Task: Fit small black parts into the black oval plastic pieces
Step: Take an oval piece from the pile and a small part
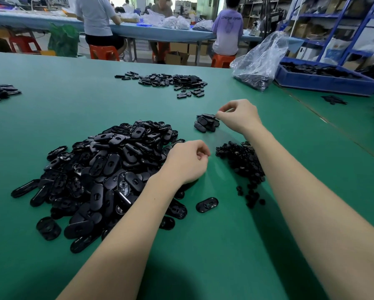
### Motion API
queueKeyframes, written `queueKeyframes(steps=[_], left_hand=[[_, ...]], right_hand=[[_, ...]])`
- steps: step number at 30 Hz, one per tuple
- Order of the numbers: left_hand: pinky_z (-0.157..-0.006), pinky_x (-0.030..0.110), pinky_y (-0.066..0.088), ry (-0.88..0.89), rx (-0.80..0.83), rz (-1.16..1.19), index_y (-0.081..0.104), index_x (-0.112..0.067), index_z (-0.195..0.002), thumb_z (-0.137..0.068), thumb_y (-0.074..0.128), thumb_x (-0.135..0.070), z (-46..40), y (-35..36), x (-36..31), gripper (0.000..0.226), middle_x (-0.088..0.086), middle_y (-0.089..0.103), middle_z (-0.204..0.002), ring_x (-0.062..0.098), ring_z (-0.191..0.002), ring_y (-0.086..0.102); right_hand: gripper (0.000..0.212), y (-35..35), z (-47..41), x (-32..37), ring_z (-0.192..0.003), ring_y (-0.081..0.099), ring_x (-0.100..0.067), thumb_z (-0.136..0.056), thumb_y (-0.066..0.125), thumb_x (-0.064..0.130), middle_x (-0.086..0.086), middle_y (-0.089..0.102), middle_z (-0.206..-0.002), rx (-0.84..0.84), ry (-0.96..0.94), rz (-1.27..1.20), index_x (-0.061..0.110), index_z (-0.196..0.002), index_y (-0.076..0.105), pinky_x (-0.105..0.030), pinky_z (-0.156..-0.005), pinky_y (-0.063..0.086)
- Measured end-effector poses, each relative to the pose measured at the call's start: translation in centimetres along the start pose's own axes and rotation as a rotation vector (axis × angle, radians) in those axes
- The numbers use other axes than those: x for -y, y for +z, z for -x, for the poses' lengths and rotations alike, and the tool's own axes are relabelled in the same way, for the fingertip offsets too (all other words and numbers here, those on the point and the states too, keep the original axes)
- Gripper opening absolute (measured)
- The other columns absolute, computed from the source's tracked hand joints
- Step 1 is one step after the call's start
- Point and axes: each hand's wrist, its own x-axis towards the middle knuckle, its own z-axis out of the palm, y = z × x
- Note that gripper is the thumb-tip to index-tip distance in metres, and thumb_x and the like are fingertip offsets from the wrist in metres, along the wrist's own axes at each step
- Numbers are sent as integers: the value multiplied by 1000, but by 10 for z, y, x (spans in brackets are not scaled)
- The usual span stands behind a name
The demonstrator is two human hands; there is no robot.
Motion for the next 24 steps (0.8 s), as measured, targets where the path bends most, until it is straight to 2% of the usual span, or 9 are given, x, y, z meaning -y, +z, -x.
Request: queueKeyframes(steps=[2,5,8,12,14,19,24], left_hand=[[-89,25,48,2,1,6,72,-27,-98,-93,56,-18,1,-1,-1,19,-9,71,-90,13,-92,64],[-89,24,48,-8,14,30,71,-30,-98,-93,55,-17,2,-3,-1,21,-9,72,-94,12,-93,63],[-91,24,48,-22,29,43,71,-31,-98,-92,54,-17,2,-4,-1,23,-10,73,-96,12,-96,64],[-90,17,45,-60,63,106,72,-32,-97,-94,59,-19,0,-7,2,19,-17,70,-86,4,-95,64],[-89,17,45,-73,84,123,72,-34,-96,-94,62,-22,-2,-9,3,16,-17,71,-88,3,-95,64],[-91,21,46,-76,105,143,73,-33,-101,-94,63,-26,-1,-11,5,14,-10,73,-100,8,-101,65],[-85,18,42,-75,102,145,73,-33,-101,-94,63,-27,-1,-11,4,14,-11,73,-100,7,-100,65]], right_hand=[[10,-9,21,-3,-78,64,-14,-83,70,35,7,74,-86,92,-33,-5,27,-86,75,-31,-80,55],[10,-22,51,-7,-56,60,-4,-83,71,34,11,75,-75,312,-75,99,27,-77,75,-26,-68,50],[6,-27,70,-4,-60,63,-6,-85,73,34,10,77,-82,593,-119,299,29,-85,77,-30,-75,55],[3,-29,86,-2,-64,64,-5,-82,78,31,8,78,-85,782,-190,340,33,-85,78,-27,-79,53],[7,-29,91,0,-70,65,-7,-81,81,33,5,78,-89,873,-215,328,33,-88,79,-29,-82,52],[20,-27,94,6,-72,63,-10,-72,88,42,3,77,-91,955,-214,363,36,-88,79,-36,-85,52],[10,-22,96,7,-62,60,-6,-75,85,39,-3,77,-93,909,-201,423,38,-83,79,-34,-81,53]])
